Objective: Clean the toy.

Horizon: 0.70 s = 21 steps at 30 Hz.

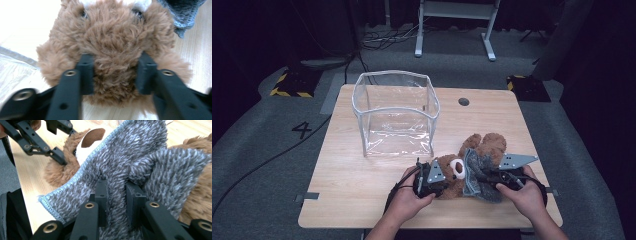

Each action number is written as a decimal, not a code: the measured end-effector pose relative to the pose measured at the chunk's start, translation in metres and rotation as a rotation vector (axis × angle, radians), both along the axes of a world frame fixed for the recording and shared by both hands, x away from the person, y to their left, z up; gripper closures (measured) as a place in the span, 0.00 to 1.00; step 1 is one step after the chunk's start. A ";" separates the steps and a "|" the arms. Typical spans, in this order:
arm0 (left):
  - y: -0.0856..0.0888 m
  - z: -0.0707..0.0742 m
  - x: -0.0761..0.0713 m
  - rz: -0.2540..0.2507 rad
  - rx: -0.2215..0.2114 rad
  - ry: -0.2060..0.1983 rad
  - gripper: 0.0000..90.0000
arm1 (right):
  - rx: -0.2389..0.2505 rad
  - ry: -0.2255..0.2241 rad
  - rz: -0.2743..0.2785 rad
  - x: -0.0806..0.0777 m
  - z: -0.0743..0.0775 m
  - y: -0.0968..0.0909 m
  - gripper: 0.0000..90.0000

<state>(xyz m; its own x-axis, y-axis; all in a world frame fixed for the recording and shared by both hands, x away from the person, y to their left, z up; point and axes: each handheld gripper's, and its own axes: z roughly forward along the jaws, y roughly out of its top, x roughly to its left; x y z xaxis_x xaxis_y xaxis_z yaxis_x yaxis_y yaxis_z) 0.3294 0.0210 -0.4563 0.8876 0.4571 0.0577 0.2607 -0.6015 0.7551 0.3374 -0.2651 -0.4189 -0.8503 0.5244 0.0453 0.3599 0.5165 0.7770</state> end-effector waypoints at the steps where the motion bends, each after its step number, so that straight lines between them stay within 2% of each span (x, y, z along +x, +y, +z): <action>1: 0.001 0.000 0.000 0.003 -0.014 0.010 0.72 | 0.004 0.000 -0.001 0.000 0.000 -0.001 0.83; 5: 0.006 -0.001 0.002 0.017 -0.046 0.032 0.79 | 0.018 -0.009 -0.012 -0.001 0.002 -0.008 0.83; 9: 0.010 0.000 0.003 0.035 -0.063 0.047 0.81 | 0.012 -0.031 -0.037 -0.002 0.006 -0.018 0.83; 14: 0.015 0.000 0.006 0.053 -0.088 0.068 0.81 | -0.024 -0.060 -0.102 -0.002 0.010 -0.034 0.84; 21: 0.023 0.001 0.007 0.068 -0.097 0.080 0.81 | -0.027 -0.054 -0.190 0.001 0.009 -0.065 0.84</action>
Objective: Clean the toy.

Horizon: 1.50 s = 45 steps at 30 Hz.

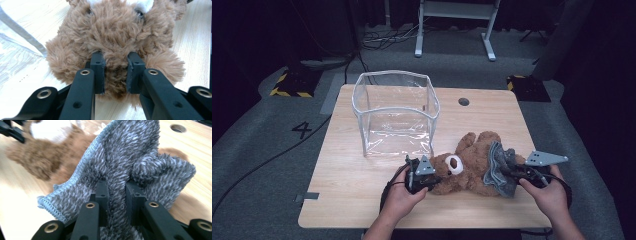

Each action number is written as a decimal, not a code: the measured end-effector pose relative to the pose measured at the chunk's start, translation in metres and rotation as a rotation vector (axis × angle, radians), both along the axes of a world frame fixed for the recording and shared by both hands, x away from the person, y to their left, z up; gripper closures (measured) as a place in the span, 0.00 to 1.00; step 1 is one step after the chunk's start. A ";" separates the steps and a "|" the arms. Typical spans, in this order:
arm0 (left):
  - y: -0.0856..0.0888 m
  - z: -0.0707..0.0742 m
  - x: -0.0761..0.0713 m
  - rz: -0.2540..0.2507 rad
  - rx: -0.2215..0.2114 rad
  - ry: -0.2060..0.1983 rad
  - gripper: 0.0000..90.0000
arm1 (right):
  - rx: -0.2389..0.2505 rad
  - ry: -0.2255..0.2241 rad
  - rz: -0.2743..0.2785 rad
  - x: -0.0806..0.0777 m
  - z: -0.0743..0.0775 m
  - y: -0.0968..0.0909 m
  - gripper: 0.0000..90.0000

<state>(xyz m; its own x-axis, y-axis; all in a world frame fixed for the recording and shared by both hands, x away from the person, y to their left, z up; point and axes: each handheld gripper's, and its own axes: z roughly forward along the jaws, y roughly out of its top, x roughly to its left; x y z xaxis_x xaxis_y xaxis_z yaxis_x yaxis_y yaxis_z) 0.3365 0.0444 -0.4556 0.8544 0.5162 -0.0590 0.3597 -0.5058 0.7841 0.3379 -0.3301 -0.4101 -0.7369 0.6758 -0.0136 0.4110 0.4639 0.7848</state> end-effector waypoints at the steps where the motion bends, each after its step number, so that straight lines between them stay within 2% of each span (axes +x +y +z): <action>1: 0.001 0.000 0.000 0.000 0.001 -0.002 0.81 | -0.001 0.003 -0.010 0.001 -0.001 -0.004 0.84; 14: 0.006 0.000 0.001 0.019 -0.012 0.003 0.79 | -0.052 0.040 -0.140 0.003 -0.014 -0.044 0.83; 19: 0.006 0.000 0.001 0.022 -0.015 0.005 0.78 | -0.059 0.040 -0.184 0.002 -0.012 -0.056 0.83; 22: 0.007 -0.001 0.002 0.019 -0.019 0.006 0.78 | -0.056 0.033 -0.195 -0.001 -0.004 -0.059 0.83; 27: 0.007 -0.001 0.001 0.019 -0.018 0.007 0.78 | -0.051 -0.027 -0.183 -0.006 0.020 -0.051 0.83; 34: 0.007 -0.003 0.000 0.011 -0.021 -0.004 0.76 | 0.011 -0.051 -0.091 -0.002 0.042 -0.025 0.83; 39: 0.007 -0.004 -0.003 -0.014 -0.012 -0.023 0.75 | 0.039 -0.044 -0.026 0.010 0.044 0.002 0.83; 45: 0.009 -0.007 -0.006 -0.017 -0.021 -0.029 0.75 | 0.041 -0.011 0.014 0.026 0.033 0.025 0.83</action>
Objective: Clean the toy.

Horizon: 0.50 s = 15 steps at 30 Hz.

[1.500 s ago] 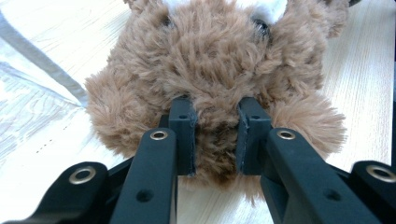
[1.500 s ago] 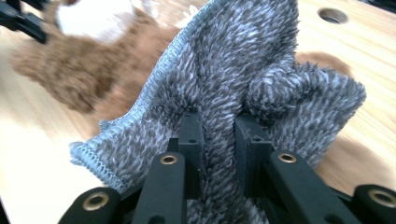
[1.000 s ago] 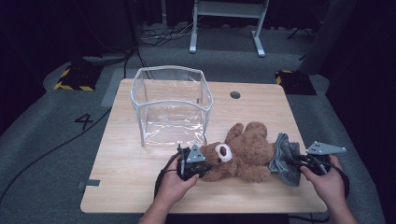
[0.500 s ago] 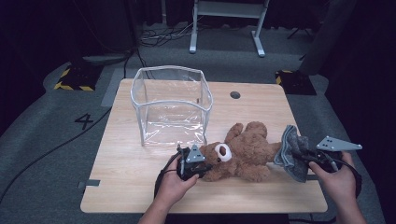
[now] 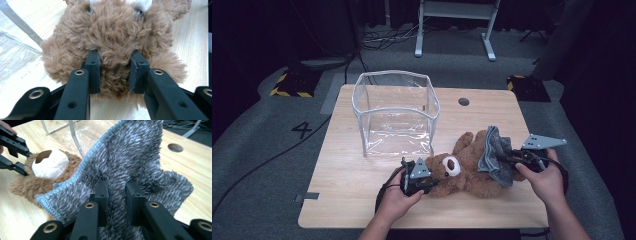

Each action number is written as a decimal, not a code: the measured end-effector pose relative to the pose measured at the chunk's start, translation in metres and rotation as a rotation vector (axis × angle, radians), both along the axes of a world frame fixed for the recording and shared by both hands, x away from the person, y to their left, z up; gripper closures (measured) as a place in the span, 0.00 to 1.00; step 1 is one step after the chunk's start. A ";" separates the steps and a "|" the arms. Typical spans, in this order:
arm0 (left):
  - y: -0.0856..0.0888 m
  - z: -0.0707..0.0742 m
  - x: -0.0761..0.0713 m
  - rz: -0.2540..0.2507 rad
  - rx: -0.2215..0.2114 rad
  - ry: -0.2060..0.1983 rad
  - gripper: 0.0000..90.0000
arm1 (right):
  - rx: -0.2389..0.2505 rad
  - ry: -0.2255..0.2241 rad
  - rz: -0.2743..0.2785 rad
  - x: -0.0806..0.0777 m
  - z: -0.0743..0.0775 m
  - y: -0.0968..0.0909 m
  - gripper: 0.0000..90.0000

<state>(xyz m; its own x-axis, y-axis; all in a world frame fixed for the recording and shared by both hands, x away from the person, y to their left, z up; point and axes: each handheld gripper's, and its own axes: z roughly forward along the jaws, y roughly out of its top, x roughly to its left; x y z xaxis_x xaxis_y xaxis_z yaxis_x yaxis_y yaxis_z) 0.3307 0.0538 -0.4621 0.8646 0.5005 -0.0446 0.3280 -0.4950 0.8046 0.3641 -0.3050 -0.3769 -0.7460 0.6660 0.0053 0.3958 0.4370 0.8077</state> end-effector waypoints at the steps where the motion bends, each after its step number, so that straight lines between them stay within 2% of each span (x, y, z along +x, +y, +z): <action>1: 0.000 0.000 0.000 -0.001 -0.001 0.002 0.75 | -0.008 0.008 0.001 0.003 -0.003 0.002 0.82; 4: 0.002 -0.001 -0.001 -0.003 -0.008 0.000 0.75 | -0.031 0.030 -0.014 0.010 -0.012 0.000 0.82; 8: 0.002 -0.001 0.000 -0.004 -0.010 0.002 0.75 | -0.027 0.061 -0.050 0.018 -0.021 -0.014 0.82; 15: 0.001 -0.001 0.000 -0.004 -0.015 0.013 0.74 | -0.061 0.086 -0.126 0.019 -0.031 -0.041 0.82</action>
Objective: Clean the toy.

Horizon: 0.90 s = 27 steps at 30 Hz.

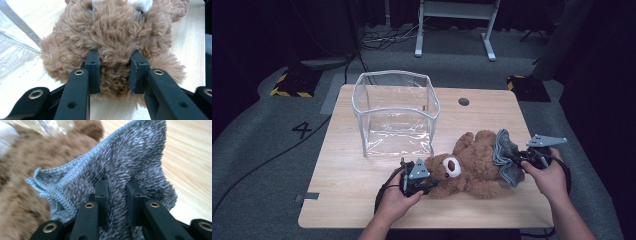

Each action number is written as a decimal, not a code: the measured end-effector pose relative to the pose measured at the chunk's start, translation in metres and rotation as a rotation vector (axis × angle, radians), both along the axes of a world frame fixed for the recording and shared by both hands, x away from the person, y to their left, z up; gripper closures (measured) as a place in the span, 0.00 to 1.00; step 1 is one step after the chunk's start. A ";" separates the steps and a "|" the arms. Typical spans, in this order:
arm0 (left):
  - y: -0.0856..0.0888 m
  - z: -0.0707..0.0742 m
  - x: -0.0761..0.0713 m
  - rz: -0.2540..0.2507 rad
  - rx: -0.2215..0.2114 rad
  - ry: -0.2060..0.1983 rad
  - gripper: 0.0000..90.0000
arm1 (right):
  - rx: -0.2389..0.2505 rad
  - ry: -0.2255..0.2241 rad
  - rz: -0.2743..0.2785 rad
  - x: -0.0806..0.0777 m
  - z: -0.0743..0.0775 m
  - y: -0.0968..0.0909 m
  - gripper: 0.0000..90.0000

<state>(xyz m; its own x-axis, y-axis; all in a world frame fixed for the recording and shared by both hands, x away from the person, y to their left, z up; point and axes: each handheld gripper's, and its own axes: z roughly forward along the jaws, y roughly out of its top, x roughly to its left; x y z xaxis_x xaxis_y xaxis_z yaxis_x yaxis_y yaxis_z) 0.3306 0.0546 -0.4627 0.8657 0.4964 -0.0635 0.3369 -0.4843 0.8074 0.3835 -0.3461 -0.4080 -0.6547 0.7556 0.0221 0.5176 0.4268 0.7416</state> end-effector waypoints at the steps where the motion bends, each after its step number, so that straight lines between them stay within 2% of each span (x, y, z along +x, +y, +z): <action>1: 0.000 0.000 0.000 0.001 -0.001 0.003 0.74 | -0.002 0.004 -0.010 -0.001 -0.002 -0.004 0.82; 5: 0.000 0.000 0.001 0.003 -0.001 0.013 0.73 | -0.003 0.017 -0.046 -0.005 -0.008 -0.019 0.82; 10: 0.000 0.001 0.003 0.004 -0.006 0.016 0.73 | -0.035 0.013 -0.090 -0.011 -0.011 -0.036 0.82; 12: 0.001 0.001 0.004 0.024 -0.010 0.019 0.72 | -0.044 0.005 -0.107 -0.016 -0.009 -0.041 0.82; 15: 0.001 0.002 0.008 0.057 -0.022 0.041 0.71 | -0.057 -0.027 -0.122 -0.024 -0.003 -0.047 0.82; 17: 0.001 0.002 0.011 0.076 -0.029 0.058 0.72 | -0.048 -0.055 -0.120 -0.031 0.005 -0.048 0.83; 21: 0.003 0.001 0.015 0.102 -0.047 0.088 0.72 | -0.055 -0.125 -0.078 -0.042 0.022 -0.035 0.83; 27: 0.002 0.001 0.014 0.112 -0.039 0.083 0.72 | -0.034 -0.176 0.049 -0.051 0.040 0.005 0.83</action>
<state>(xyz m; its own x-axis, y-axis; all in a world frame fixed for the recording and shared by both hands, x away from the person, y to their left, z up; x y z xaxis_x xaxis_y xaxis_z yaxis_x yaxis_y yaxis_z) 0.3448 0.0566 -0.4622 0.7962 0.5851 -0.1539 0.4534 -0.4085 0.7922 0.3325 -0.3408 -0.3677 -0.6827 0.7207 -0.1208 0.3590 0.4747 0.8036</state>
